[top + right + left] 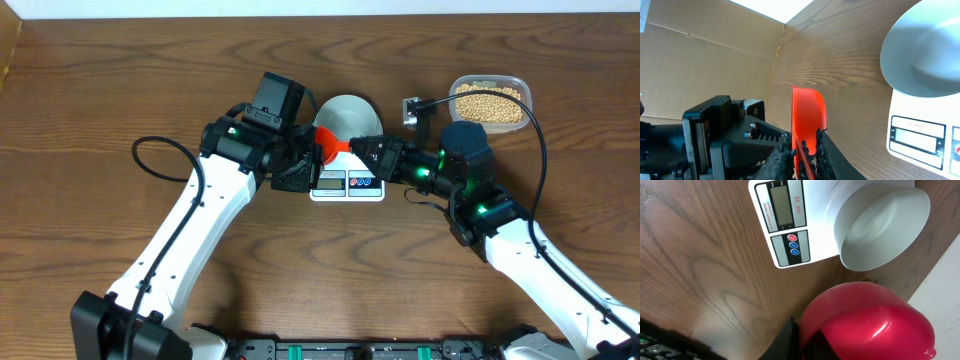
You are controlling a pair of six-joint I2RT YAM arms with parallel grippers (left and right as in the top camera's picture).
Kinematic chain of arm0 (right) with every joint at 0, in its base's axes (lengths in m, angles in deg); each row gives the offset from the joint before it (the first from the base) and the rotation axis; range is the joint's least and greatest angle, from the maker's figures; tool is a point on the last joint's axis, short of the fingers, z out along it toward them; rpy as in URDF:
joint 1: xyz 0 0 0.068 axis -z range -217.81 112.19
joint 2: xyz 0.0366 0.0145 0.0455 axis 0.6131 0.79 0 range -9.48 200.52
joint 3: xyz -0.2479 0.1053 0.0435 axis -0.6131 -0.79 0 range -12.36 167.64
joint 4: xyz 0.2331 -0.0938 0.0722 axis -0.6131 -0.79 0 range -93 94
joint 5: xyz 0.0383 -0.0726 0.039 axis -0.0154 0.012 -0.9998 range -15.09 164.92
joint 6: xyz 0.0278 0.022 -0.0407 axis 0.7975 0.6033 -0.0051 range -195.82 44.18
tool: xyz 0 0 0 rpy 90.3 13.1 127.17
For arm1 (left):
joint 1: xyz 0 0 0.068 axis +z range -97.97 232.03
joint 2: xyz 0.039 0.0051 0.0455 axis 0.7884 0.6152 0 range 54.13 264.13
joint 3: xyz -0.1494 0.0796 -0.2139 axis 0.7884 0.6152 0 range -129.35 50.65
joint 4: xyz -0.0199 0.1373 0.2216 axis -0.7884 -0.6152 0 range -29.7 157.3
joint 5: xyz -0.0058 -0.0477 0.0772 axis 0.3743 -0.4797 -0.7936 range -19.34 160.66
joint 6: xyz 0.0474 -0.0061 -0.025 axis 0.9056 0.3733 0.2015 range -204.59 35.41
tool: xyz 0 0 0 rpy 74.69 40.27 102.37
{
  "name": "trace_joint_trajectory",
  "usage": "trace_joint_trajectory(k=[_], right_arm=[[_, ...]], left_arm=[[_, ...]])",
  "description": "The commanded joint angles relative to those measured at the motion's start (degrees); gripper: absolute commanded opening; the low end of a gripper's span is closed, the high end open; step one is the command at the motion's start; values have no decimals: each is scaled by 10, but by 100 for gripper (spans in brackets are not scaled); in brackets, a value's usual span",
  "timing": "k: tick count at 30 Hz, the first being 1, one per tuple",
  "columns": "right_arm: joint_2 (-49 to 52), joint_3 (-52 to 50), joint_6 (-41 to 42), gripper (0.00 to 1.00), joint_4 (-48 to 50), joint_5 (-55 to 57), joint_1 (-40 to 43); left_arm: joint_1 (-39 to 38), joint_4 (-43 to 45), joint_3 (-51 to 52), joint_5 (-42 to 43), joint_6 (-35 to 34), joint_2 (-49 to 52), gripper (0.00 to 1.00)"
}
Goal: Scoop item into bowl and weigh 50g on scale
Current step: 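Close the right gripper on the red scoop handle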
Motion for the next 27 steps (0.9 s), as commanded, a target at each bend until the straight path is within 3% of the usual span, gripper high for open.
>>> trace_joint_trajectory(k=[1, 20, 23, 27], right_arm=[[4, 10, -4, 16, 1, 8, -3], [4, 10, 7, 11, 1, 18, -3], [4, 10, 9, 2, 1, 18, -3], [4, 10, 9, 1, 1, 18, -3]], left_arm=[[-2, -2, 4, -3, -5, -7, 8], [-2, -2, 4, -3, -5, -7, 8], [-1, -2, 4, -3, -5, -7, 7], [-1, -2, 4, -3, -5, -7, 7]])
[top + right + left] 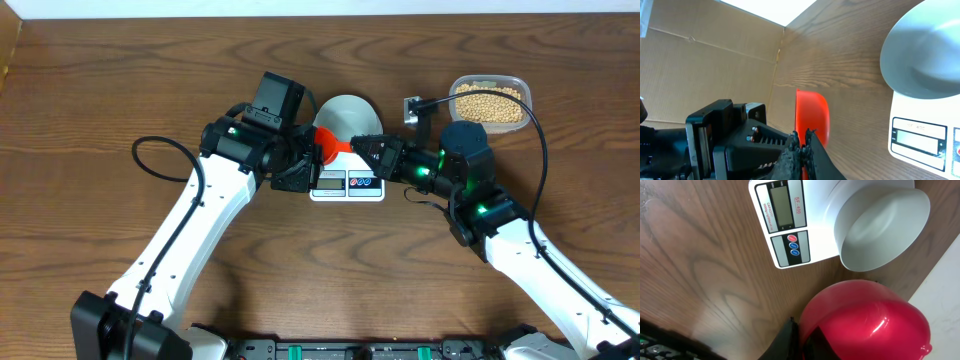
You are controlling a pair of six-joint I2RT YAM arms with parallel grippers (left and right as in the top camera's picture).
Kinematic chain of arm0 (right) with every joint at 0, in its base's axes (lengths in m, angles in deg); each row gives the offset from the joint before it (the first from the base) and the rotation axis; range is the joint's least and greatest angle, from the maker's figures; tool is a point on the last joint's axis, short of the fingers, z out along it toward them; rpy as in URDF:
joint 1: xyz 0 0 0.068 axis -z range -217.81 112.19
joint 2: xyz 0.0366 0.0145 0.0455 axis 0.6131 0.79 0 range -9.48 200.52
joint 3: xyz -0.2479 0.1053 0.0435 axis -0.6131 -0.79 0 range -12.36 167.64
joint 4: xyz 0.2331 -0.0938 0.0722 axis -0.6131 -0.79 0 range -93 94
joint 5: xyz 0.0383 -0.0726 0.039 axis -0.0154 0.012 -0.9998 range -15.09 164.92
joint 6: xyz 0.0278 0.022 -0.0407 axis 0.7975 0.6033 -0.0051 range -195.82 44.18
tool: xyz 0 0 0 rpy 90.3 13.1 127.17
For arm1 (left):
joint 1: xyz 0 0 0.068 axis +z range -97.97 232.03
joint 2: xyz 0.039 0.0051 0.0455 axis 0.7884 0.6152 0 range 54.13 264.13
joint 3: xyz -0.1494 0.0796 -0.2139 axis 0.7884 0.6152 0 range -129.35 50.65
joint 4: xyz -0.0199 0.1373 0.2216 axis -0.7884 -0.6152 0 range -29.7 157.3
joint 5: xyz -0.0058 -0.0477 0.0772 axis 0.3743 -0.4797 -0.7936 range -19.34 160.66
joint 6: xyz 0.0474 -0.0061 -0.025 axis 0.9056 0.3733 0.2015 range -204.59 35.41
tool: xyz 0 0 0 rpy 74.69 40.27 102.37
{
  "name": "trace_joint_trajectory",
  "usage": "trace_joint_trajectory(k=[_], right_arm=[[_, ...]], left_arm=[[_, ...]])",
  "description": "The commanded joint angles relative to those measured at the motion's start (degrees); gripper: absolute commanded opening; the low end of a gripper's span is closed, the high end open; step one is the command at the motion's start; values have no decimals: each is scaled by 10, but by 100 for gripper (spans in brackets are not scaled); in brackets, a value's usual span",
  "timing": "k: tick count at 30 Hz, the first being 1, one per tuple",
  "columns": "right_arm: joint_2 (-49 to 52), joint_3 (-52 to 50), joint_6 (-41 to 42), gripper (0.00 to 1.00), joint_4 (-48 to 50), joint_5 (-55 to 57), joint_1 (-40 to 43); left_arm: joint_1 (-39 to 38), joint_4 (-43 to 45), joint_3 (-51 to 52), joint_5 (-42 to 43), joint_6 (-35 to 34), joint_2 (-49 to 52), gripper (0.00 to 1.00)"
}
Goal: Scoop item into bowl and weigh 50g on scale
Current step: 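Close the right gripper on the red scoop handle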
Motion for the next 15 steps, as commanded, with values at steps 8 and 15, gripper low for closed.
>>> trace_joint_trajectory(k=[8, 15], right_arm=[[4, 9, 0, 1, -4, 12, -3], [4, 9, -1, 1, -6, 13, -3]], left_arm=[[-1, -2, 4, -3, -5, -7, 9], [-1, -2, 4, -3, -5, -7, 29]])
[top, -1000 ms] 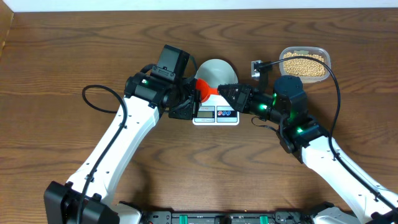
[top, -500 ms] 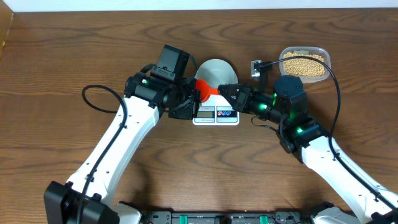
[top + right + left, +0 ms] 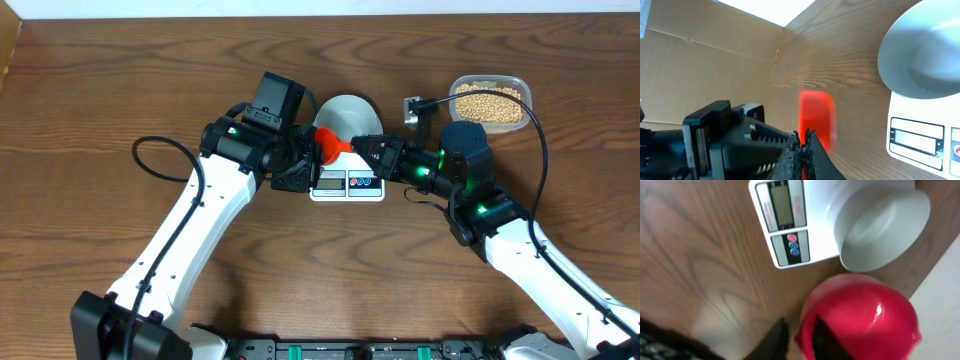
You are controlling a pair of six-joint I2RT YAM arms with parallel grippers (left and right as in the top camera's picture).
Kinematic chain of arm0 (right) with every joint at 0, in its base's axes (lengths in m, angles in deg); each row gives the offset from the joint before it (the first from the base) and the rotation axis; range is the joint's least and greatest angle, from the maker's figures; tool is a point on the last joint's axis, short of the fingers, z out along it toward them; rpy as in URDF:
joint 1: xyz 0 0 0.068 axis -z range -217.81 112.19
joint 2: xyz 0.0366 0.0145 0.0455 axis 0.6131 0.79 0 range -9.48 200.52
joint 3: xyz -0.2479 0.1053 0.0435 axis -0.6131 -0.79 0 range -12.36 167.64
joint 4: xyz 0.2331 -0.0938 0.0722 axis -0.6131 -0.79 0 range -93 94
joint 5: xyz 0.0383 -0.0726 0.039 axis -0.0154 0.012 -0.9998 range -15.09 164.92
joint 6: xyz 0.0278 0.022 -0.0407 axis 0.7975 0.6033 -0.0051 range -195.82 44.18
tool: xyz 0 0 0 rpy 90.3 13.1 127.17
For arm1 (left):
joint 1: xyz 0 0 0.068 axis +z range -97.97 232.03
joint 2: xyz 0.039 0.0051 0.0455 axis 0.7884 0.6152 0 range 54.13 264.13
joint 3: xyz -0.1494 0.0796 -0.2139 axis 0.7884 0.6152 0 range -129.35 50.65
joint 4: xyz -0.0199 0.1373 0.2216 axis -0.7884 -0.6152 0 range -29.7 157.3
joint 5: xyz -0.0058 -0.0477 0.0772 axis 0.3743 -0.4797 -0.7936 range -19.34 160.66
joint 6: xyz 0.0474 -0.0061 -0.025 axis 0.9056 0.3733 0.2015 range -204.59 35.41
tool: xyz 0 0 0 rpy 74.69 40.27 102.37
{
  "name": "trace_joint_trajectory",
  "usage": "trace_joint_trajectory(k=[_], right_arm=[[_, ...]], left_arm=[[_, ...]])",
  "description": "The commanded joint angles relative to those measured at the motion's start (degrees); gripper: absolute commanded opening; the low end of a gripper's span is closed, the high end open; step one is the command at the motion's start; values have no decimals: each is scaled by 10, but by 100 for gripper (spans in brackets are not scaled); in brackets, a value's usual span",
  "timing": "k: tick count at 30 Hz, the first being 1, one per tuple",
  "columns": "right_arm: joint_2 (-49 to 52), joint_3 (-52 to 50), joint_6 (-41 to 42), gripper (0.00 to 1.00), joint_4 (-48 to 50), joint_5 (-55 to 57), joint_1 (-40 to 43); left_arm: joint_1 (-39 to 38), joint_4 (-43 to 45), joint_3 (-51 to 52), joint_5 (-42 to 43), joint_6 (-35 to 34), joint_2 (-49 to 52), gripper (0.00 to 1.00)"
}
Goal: Scoop item into bowl and weigh 50g on scale
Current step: 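Close the right gripper on the red scoop handle, then open the left gripper and pull it back from the scoop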
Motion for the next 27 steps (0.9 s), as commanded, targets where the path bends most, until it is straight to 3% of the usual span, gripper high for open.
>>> trace_joint_trajectory(k=[1, 3, 4, 5, 19, 23, 27], right_arm=[[4, 9, -1, 1, -3, 10, -3], [4, 9, -1, 1, -3, 10, -3], [4, 9, -1, 1, -3, 12, -2], [4, 9, -1, 1, -5, 14, -2], [4, 9, -29, 1, -18, 19, -1], [4, 9, -29, 1, -29, 20, 7], [3, 9, -40, 1, -34, 19, 9]], left_arm=[[-1, -2, 4, -4, -5, -7, 47], [-1, -2, 4, -4, -2, -7, 73], [0, -2, 4, -5, 2, -7, 84], [0, -2, 4, -7, 5, -7, 87], [59, -1, 4, -8, 129, -61, 88], [92, -2, 4, -9, 230, -85, 88], [119, -2, 4, -8, 388, -97, 88]])
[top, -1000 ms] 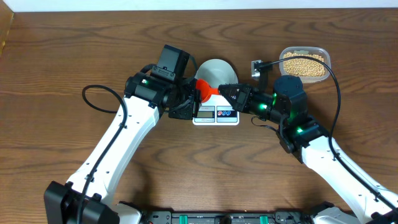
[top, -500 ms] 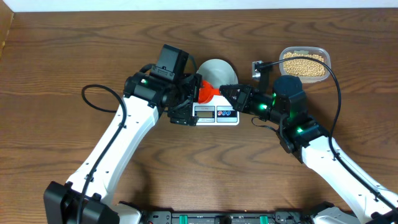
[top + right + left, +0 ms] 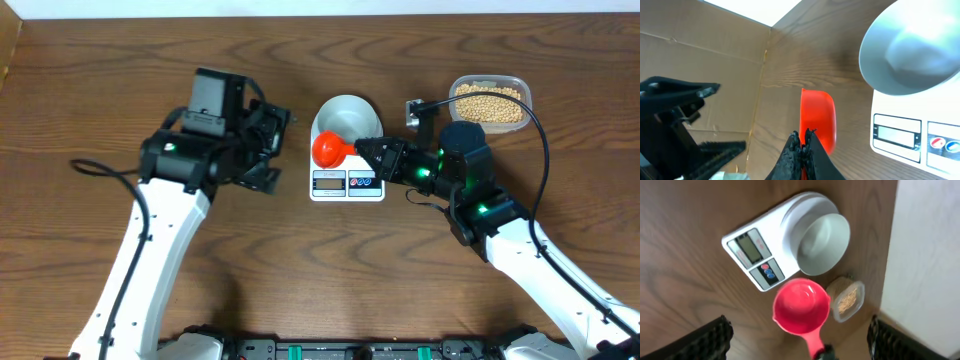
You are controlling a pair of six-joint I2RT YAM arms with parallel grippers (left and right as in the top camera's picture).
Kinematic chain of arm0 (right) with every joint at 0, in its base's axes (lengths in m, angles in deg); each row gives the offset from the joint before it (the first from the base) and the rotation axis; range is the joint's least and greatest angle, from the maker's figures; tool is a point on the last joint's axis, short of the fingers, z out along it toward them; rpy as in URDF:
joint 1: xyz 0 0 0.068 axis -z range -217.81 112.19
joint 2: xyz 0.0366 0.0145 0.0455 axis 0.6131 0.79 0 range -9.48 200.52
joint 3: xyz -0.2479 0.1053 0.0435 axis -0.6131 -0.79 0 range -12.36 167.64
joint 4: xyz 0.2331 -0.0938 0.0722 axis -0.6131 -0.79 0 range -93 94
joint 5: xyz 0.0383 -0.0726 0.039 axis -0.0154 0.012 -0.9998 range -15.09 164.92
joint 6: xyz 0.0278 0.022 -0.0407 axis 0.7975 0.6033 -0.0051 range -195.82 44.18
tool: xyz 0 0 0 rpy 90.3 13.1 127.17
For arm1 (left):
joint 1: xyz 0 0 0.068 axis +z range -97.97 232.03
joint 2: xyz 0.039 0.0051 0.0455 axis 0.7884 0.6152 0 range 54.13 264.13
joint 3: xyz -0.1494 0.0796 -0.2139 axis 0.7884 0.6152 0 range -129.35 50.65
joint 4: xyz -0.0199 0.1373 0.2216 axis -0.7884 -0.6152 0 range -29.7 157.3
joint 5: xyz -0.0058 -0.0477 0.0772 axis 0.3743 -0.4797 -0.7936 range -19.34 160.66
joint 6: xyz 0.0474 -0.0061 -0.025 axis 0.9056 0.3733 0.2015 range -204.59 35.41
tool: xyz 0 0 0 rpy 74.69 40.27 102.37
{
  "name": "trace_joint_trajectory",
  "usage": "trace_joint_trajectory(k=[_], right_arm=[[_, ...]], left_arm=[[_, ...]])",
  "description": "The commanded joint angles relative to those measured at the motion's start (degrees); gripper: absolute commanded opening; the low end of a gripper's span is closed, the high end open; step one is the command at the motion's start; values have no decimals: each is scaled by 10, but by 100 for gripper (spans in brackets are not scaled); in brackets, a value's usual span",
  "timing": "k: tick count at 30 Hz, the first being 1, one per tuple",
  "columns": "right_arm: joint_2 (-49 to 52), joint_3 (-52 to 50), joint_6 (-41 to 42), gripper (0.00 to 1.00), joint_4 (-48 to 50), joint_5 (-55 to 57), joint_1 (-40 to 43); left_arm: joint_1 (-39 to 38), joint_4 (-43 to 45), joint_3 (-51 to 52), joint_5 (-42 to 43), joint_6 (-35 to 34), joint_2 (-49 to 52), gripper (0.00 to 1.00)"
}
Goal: Scoop item into bowl and weigh 50g on scale
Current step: 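Open the left gripper and pull it back from the scoop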
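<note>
The red scoop [image 3: 328, 150] hangs over the left edge of the white scale [image 3: 347, 184], cup up and empty. My right gripper [image 3: 366, 150] is shut on its handle; in the right wrist view the scoop [image 3: 818, 120] sticks out past the gripper [image 3: 803, 136]. An empty white bowl [image 3: 346, 114] sits on the scale. My left gripper [image 3: 272, 148] stands wide open to the left of the scoop, apart from it. From the left wrist view the scoop [image 3: 801, 306], the bowl [image 3: 823, 242] and the scale [image 3: 754, 264] lie well below.
A clear tub of soybeans [image 3: 489, 100] stands at the back right, behind my right arm. A cardboard wall [image 3: 700, 75] borders the table on the left. A small metal bracket [image 3: 412, 108] sits beside the tub.
My left gripper has drawn back to the left and higher, with its jaws now wide open and clear of the scoop. The right gripper still holds the scoop's handle in the same place.
First my left gripper was shut on the scoop's cup while the right fingers stood open around the handle. Then the right gripper was shut on the handle. After that the left fingers had parted at the cup, and now the left arm is away.
</note>
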Motion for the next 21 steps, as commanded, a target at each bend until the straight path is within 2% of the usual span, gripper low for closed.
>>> trace_joint_trajectory(k=[1, 5, 8, 14, 21], right_arm=[[3, 9, -20, 2, -2, 6, 4], [0, 9, -20, 2, -3, 4, 4], [-5, 9, -20, 2, -3, 4, 4], [-18, 10, -24, 2, -6, 0, 4], [-25, 48, -70, 2, -86, 15, 5]], left_arm=[[20, -2, 4, -7, 188, -7, 88], [23, -2, 4, -7, 295, -7, 88], [23, -4, 4, -7, 328, -7, 88], [23, -8, 4, -7, 339, -7, 88], [23, -8, 4, -7, 487, -7, 88]])
